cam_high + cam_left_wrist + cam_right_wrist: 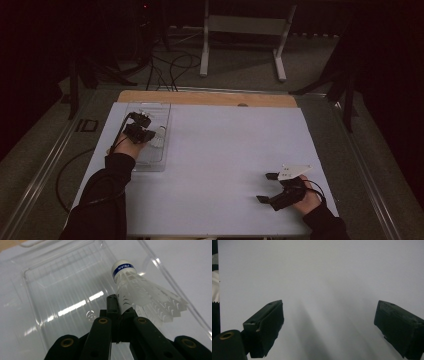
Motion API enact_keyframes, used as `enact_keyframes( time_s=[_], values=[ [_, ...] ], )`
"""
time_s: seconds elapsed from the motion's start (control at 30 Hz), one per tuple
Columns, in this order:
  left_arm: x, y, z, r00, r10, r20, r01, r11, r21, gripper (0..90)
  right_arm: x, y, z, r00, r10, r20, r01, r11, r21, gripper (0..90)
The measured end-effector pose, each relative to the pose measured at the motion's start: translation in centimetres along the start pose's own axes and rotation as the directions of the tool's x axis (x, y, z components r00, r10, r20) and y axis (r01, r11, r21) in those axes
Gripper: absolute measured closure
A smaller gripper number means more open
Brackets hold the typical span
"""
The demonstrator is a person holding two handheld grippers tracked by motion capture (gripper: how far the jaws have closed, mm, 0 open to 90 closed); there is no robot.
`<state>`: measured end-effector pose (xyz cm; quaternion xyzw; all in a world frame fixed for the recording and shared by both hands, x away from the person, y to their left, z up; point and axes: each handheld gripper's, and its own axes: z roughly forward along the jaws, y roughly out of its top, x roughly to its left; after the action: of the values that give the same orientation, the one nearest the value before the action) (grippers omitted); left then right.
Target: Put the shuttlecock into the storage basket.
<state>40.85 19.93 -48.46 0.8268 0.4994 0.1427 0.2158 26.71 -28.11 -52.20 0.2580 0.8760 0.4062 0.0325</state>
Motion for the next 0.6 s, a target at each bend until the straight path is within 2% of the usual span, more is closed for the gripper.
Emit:
enact_keyframes(
  time_s=[0.33,0.43,0.6],
  values=[
    [-0.30,0.00,0.81,0.9997,0.025,-0.002,-0.025,0.9969,0.074,89.3,0.02,0.03,-0.01,1.0000,-0.002,-0.001,0.002,1.000,-0.002,9.1],
    [-0.62,0.05,0.87,0.9986,0.049,-0.020,-0.047,0.9953,0.084,89.2,0.00,0.01,-0.03,1.0000,0.001,-0.002,-0.001,1.000,-0.004,9.0],
    [-0.71,0.14,0.83,0.9985,0.049,-0.022,-0.047,0.9953,0.084,89.2,0.01,0.02,-0.03,1.0000,-0.001,-0.001,0.001,1.000,-0.002,9.1]
  ],
)
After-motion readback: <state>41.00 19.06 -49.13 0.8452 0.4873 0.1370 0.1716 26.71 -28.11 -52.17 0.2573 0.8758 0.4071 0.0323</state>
